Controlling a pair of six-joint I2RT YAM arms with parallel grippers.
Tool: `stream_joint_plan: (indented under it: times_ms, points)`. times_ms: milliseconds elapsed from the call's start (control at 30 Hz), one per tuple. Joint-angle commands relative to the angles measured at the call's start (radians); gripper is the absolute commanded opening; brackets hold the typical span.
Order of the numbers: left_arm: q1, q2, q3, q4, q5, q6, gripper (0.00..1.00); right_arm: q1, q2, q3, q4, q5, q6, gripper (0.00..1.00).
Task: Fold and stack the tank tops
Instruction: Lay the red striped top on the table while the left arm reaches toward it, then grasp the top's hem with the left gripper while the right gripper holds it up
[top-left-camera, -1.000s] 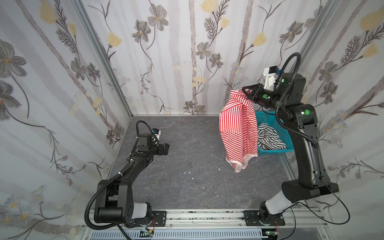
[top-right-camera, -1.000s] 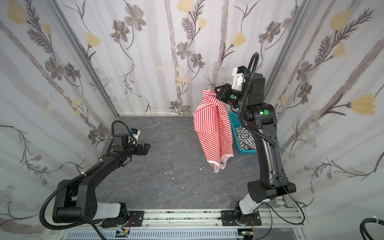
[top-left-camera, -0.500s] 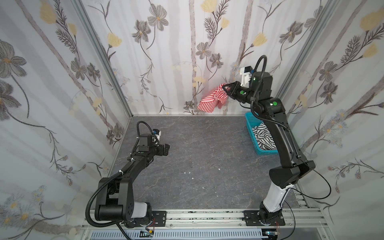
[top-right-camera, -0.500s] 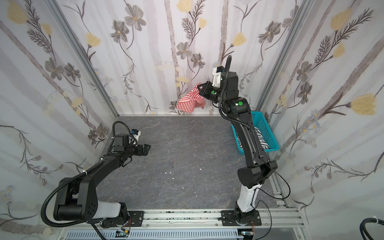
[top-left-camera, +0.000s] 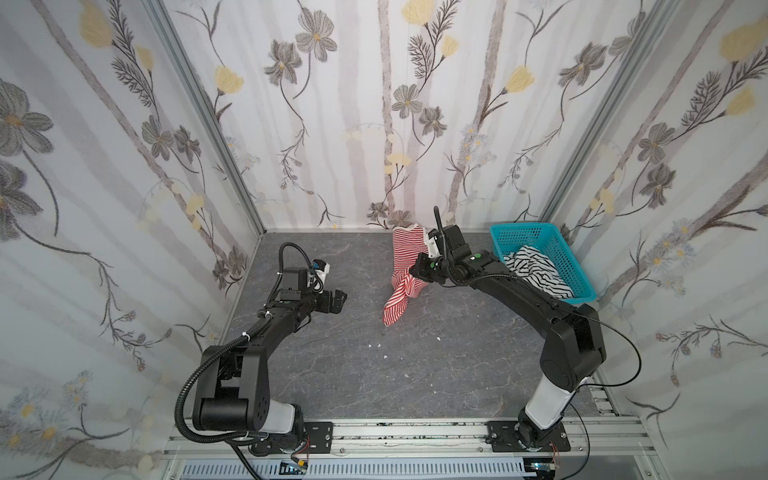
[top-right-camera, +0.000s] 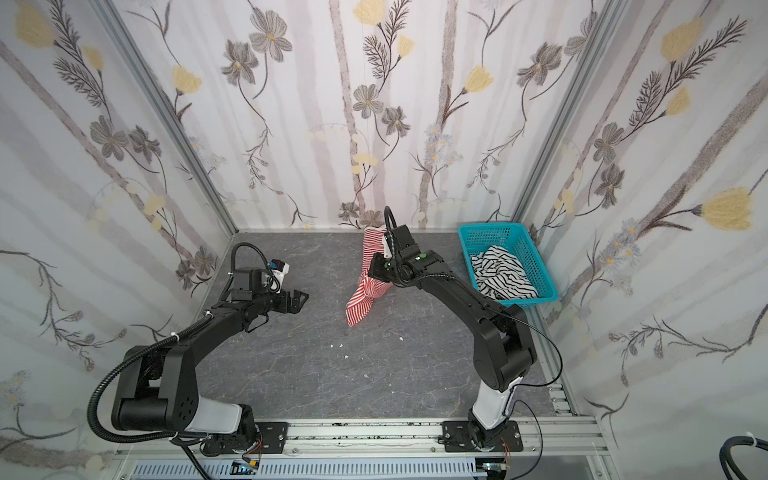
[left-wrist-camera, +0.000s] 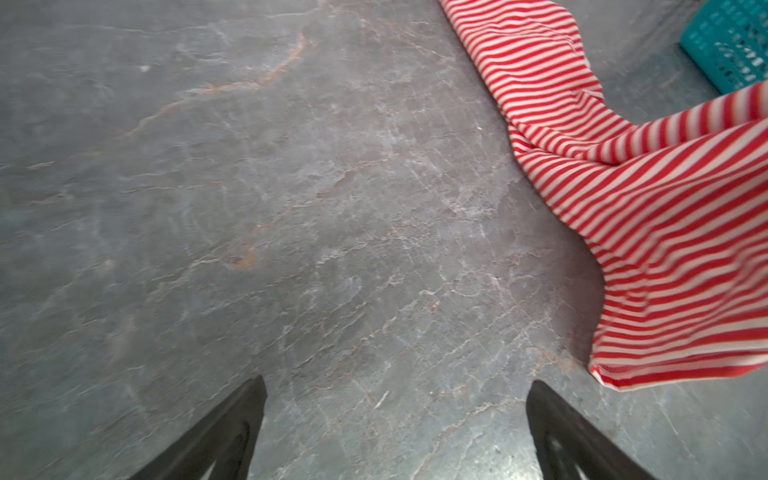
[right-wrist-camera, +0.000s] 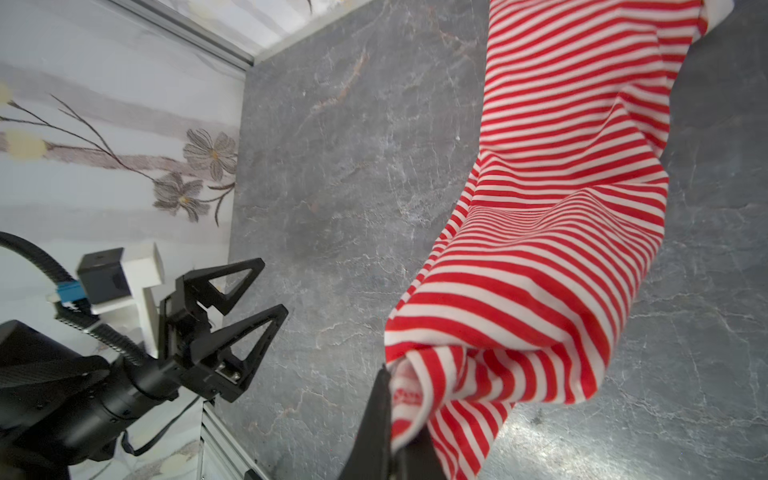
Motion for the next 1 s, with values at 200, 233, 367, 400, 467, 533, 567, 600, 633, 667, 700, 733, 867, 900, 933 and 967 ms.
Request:
stream_joint_plan:
  times_ms: [200, 233, 367, 400, 467, 533, 567, 600, 633, 667, 700, 733, 867, 900, 933, 967]
  points:
    - [-0.174, 0.010, -0.007, -0.093, 0.068, 0.128, 0.97, -0.011, -0.065, -0.229, 0.017, 0.166, -0.033, 0.00]
    - [-0.197, 0.016, -0.008, -0.096, 0.051, 0.136, 0.95, -0.018, -0.077, -0.259, 0.017, 0.181, -0.031, 0.00]
    - [-0.252, 0.052, 0.009, -0.102, 0.025, 0.136, 0.87, -0.055, -0.119, -0.367, 0.041, 0.209, -0.009, 0.00]
    - [-0.259, 0.060, 0.017, -0.103, 0.026, 0.134, 0.86, -0.064, -0.131, -0.398, 0.058, 0.206, 0.003, 0.00]
    - [-0.279, 0.079, 0.030, -0.109, 0.019, 0.138, 0.84, -0.087, -0.166, -0.483, 0.120, 0.178, 0.038, 0.00]
    - [-0.305, 0.094, 0.040, -0.113, 0.007, 0.148, 0.83, -0.103, -0.196, -0.555, 0.182, 0.146, 0.067, 0.00]
    - [-0.319, 0.102, 0.045, -0.114, -0.001, 0.151, 0.82, -0.105, -0.206, -0.577, 0.197, 0.141, 0.074, 0.00]
    - [-0.333, 0.111, 0.050, -0.115, -0.005, 0.151, 0.81, -0.106, -0.209, -0.587, 0.200, 0.141, 0.075, 0.00]
    - [-0.349, 0.122, 0.056, -0.116, -0.006, 0.151, 0.80, -0.107, -0.211, -0.595, 0.199, 0.143, 0.074, 0.00]
    - [-0.365, 0.133, 0.062, -0.116, -0.006, 0.150, 0.78, -0.106, -0.212, -0.601, 0.197, 0.147, 0.073, 0.00]
    - [-0.376, 0.144, 0.068, -0.117, -0.006, 0.148, 0.76, -0.106, -0.214, -0.607, 0.197, 0.151, 0.070, 0.00]
    - [-0.390, 0.159, 0.076, -0.117, -0.006, 0.147, 0.74, -0.106, -0.213, -0.611, 0.195, 0.155, 0.067, 0.00]
    - [-0.426, 0.233, 0.118, -0.117, -0.002, 0.129, 0.64, -0.108, -0.210, -0.618, 0.197, 0.155, 0.061, 0.00]
    - [-0.432, 0.246, 0.128, -0.117, 0.004, 0.123, 0.63, -0.110, -0.211, -0.618, 0.197, 0.155, 0.061, 0.00]
    - [-0.438, 0.265, 0.139, -0.117, 0.015, 0.120, 0.61, -0.111, -0.213, -0.621, 0.200, 0.154, 0.061, 0.00]
    - [-0.444, 0.282, 0.149, -0.117, 0.024, 0.114, 0.59, -0.112, -0.214, -0.621, 0.203, 0.151, 0.062, 0.00]
